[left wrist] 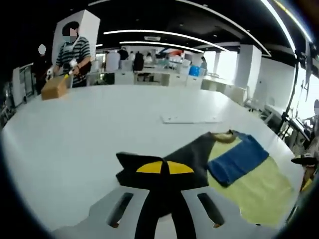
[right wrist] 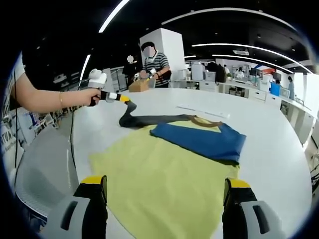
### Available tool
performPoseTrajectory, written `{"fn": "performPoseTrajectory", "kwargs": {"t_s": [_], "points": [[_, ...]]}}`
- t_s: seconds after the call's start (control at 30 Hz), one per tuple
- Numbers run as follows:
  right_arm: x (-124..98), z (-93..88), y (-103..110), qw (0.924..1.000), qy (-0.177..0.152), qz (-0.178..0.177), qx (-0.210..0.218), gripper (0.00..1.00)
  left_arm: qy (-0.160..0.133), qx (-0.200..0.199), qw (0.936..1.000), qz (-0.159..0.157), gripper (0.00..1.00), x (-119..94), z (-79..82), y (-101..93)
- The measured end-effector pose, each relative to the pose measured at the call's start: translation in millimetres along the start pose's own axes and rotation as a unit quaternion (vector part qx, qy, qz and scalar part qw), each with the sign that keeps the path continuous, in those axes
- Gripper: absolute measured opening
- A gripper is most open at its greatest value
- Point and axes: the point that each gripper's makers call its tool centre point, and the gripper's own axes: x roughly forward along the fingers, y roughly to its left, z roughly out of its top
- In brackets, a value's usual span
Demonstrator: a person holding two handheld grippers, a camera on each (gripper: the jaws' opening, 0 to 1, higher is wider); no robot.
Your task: Fold the garment on the visible template until the final outline fits inside the template.
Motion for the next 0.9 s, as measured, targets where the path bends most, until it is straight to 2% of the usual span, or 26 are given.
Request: {"fn": "performPoseTrajectory", "kwargs": {"t_s": [0.9], "points": [[-2,-8.1,-4,0.9999,0.004,-0.008,0.009,0.96,-0.019,0.019,0.9967,-0.076,0.00,41,34.7,-75.2]]}}
